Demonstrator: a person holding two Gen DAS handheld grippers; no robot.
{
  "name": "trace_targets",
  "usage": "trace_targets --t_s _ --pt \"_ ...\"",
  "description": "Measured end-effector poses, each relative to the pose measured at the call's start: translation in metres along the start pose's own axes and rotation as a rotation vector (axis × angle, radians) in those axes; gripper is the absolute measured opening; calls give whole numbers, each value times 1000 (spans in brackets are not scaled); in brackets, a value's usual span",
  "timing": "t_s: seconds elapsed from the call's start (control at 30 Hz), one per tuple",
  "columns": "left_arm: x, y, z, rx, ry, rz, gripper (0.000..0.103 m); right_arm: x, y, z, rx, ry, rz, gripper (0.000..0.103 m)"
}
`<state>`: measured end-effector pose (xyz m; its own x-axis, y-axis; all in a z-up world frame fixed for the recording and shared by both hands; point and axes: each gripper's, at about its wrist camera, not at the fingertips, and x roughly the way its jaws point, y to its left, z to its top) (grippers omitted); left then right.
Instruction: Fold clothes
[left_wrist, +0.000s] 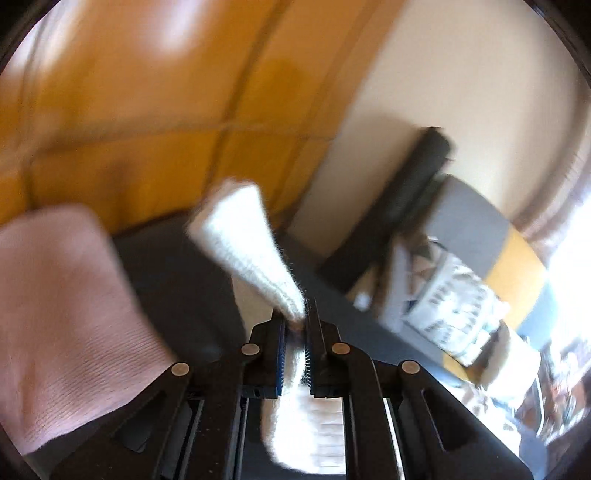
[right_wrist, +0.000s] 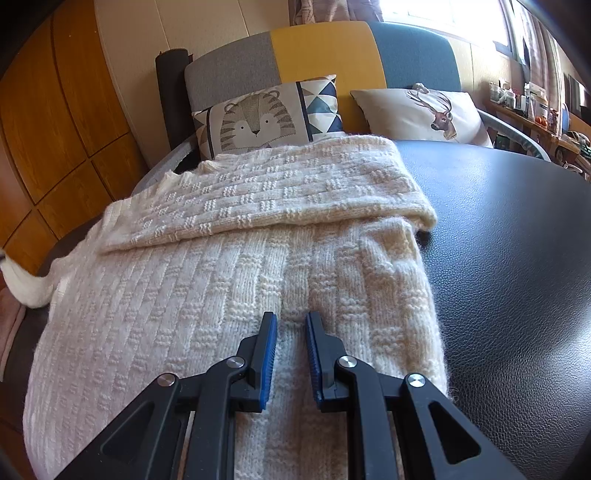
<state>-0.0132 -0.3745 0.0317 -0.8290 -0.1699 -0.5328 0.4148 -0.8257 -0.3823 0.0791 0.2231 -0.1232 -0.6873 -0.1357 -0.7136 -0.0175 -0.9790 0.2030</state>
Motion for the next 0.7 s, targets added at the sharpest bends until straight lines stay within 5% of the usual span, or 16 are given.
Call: trace_targets --t_s 0.3,0.7 --pt "-15 -134 8 266 -12 -123 9 0 -7 0 36 -4 41 16" --pt "-12 -279 -84 500 68 -275 9 1 -12 0 78 -9 90 16"
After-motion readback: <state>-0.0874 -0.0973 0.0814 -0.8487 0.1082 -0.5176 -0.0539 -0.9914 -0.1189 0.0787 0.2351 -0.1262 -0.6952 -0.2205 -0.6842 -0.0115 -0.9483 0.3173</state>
